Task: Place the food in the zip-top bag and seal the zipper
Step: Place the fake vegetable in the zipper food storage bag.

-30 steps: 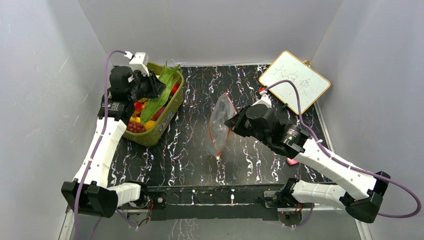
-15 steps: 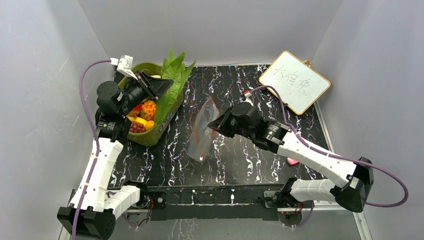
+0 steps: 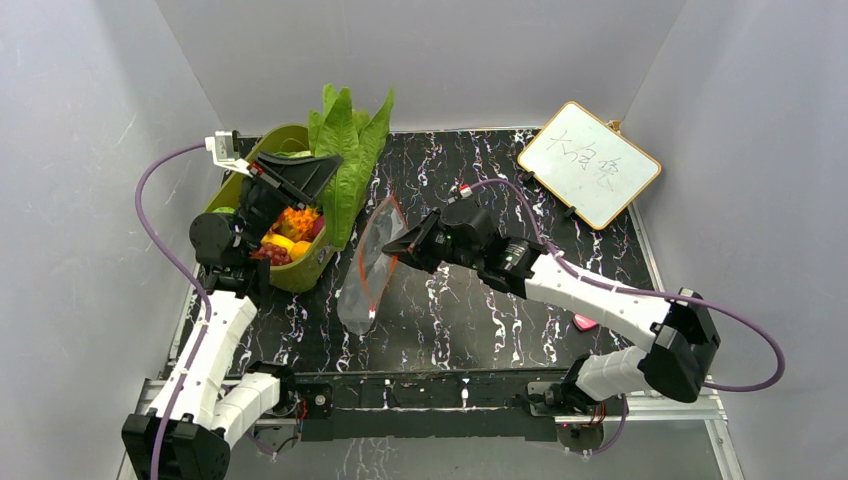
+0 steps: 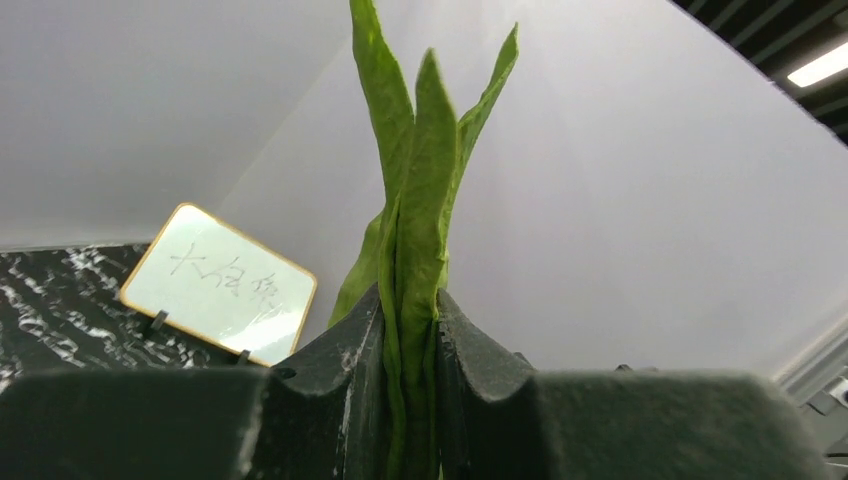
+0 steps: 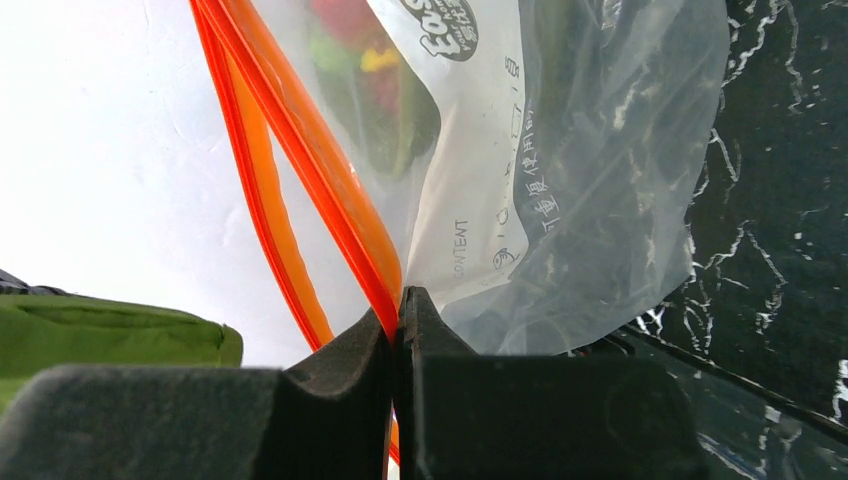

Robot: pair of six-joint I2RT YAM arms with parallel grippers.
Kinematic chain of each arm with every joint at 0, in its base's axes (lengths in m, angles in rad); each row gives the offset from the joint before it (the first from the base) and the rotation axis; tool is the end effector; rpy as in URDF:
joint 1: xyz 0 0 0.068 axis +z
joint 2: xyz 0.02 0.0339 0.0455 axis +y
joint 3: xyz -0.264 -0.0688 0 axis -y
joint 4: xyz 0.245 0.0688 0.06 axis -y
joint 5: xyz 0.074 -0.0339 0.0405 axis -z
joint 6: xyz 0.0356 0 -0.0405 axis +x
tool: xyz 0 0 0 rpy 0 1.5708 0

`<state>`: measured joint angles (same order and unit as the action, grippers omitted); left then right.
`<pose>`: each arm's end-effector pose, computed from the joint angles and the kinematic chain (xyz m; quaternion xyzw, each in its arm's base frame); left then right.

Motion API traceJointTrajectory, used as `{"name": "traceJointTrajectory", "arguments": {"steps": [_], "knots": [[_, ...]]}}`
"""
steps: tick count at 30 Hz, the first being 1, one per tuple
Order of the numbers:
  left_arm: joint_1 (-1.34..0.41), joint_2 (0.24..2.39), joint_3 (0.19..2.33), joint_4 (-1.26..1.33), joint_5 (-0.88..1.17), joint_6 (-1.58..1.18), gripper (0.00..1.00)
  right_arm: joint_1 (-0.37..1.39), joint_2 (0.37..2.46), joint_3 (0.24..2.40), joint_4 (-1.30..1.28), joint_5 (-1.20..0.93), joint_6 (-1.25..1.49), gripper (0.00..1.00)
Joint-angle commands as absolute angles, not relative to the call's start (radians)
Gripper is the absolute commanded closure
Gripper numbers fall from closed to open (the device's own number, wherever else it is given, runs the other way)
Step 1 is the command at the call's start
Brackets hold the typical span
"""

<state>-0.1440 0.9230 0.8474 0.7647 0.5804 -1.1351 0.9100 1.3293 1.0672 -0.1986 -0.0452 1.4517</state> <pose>0.1849 -0.0465 0.4313 0.0332 0.4827 -0.6152 0.6224 0.1873 0.2435 0.3156 0.2159 0.8219 0.4946 0.1825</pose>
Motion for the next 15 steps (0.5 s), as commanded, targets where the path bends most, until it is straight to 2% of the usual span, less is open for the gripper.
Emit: {"name": "traceJointTrajectory", "arguments": {"steps": [1, 15], "knots": [[-0.146, 0.916, 0.768, 1.113, 0.524, -1.276, 0.89, 0.920, 1.353, 1.138, -0.073, -0.099, 1.511, 1.00], [-0.149, 0.977, 0.687, 1.360, 0.533, -1.251, 0.87, 0.962, 1.445, 1.231, -0.025, -0.120, 1.537, 1.00]]}}
